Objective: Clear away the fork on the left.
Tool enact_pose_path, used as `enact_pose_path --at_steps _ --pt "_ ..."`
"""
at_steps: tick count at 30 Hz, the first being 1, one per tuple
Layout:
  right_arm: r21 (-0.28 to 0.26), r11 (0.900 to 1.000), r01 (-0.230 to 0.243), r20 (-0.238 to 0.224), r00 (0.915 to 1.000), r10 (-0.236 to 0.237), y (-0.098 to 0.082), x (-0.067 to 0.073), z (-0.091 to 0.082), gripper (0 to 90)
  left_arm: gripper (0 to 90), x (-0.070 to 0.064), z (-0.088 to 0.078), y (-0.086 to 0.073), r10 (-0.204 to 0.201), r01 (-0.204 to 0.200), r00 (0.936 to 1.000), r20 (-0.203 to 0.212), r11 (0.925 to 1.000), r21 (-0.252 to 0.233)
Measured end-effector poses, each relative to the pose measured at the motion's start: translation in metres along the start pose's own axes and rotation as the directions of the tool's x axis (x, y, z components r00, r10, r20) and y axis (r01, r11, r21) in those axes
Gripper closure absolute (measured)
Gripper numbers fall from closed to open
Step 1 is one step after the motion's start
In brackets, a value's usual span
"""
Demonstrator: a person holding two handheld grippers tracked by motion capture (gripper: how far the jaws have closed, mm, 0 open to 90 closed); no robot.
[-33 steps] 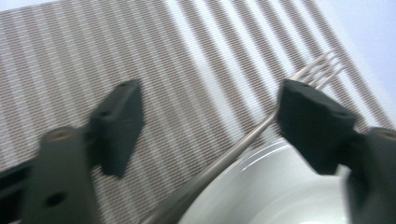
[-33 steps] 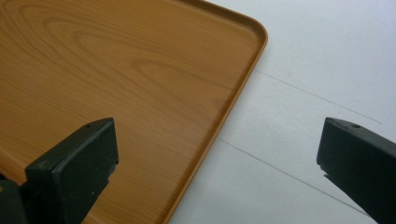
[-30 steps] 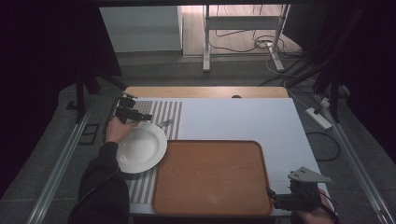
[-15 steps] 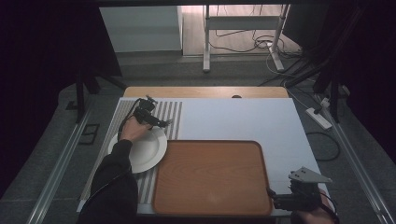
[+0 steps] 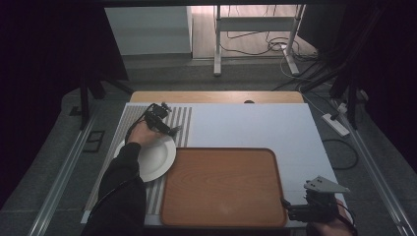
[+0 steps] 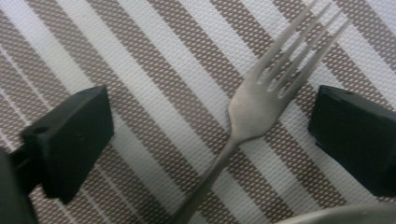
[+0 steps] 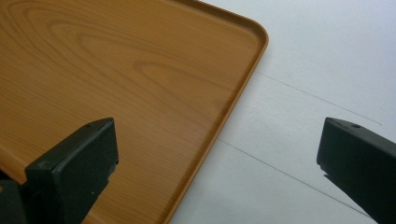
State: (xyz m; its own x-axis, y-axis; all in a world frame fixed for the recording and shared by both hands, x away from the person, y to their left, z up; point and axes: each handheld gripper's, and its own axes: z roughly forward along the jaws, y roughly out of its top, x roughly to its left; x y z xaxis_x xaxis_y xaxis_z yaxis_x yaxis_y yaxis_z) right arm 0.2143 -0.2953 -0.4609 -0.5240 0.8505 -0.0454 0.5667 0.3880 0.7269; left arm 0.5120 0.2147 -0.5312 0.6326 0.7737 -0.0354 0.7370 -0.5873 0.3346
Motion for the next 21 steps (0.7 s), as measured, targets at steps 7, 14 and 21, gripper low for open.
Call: enact_pose_path --at_steps 7,14,21 --pt "0.005 1.000 0.001 -0.001 1.0000 -0.001 0.000 0.000 0.000 0.0 35.2 0.018 -0.010 -0.011 -0.045 0.045 0.9990 -0.007 0.9979 -0.047" --pt "0.006 1.000 0.001 -0.001 1.0000 -0.001 0.000 0.000 0.000 0.0 57.4 0.033 -0.017 -0.025 -0.084 0.084 0.9964 -0.006 0.9950 -0.055" --pt "0.007 1.000 0.001 -0.001 1.0000 -0.001 0.000 0.000 0.000 0.0 71.0 0.044 -0.021 -0.039 -0.127 0.127 0.9919 0.008 0.9899 -0.062"
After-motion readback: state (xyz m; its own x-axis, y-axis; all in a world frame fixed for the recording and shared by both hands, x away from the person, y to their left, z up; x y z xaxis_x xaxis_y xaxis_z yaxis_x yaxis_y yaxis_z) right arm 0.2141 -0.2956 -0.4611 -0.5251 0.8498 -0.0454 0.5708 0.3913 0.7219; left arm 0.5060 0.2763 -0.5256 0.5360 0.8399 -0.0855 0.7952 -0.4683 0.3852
